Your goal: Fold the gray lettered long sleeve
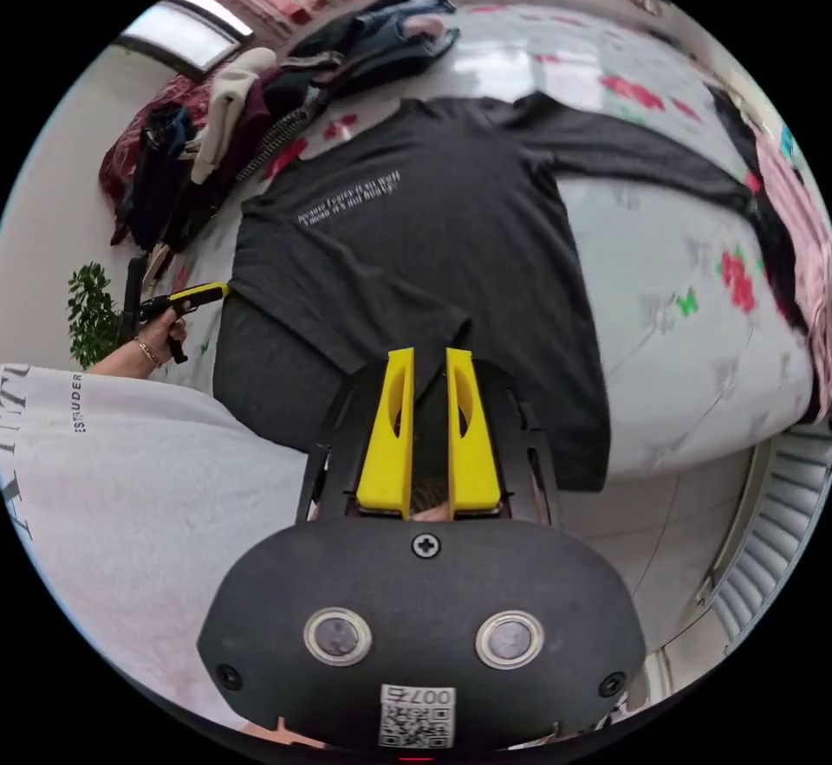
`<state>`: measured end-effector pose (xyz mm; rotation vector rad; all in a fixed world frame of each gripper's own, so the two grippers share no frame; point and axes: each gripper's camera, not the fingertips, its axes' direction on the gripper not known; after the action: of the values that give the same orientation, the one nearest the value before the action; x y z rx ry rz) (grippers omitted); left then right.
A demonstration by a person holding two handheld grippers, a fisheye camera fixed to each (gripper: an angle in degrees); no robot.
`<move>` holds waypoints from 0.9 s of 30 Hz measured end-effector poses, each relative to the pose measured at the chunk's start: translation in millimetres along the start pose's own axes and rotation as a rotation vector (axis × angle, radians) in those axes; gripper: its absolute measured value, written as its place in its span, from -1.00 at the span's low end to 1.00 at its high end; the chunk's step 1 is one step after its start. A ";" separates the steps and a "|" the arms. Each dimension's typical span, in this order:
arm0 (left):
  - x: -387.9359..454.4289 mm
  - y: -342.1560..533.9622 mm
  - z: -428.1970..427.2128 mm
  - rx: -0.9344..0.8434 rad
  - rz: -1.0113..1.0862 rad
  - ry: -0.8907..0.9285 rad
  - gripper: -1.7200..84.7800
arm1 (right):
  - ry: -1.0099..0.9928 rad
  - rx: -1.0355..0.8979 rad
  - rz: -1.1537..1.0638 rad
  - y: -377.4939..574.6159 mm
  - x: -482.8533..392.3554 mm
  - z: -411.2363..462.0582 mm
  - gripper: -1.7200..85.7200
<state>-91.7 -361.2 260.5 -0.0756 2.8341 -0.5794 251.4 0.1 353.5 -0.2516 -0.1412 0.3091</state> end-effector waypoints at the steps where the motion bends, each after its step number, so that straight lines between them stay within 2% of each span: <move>1: -0.5 0.7 2.6 0.006 -0.004 -0.008 -0.89 | -0.015 0.012 -0.071 -18.5 -11.5 -4.9 -0.87; 8: -15.2 7.0 13.9 0.037 -0.043 0.006 -0.90 | -0.231 -0.008 -0.527 -175.2 -141.9 28.4 -0.86; 13: -25.8 13.6 20.4 0.064 -0.022 0.003 -0.91 | -0.217 -0.114 -0.694 -248.7 -231.0 90.4 -0.87; 19: -37.0 20.7 25.3 0.086 0.003 -0.005 -0.91 | -0.159 -0.268 -0.761 -286.0 -287.4 162.0 -0.91; 22: -44.2 25.0 27.1 0.101 -0.003 0.002 -0.91 | -0.052 -0.240 -0.742 -292.9 -284.8 174.0 -0.94; 25: -51.2 28.1 28.4 0.110 -0.005 0.009 -0.91 | -0.203 -0.220 -0.598 -312.4 -257.6 161.7 -0.94; 27: -54.8 29.5 29.1 0.113 -0.004 0.011 -0.91 | -0.224 -0.159 -0.530 -318.1 -242.2 145.3 -0.92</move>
<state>-31.5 -339.7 235.6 -0.0575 2.8056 -0.7420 87.3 -337.7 553.4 -0.3260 -0.4453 -0.2037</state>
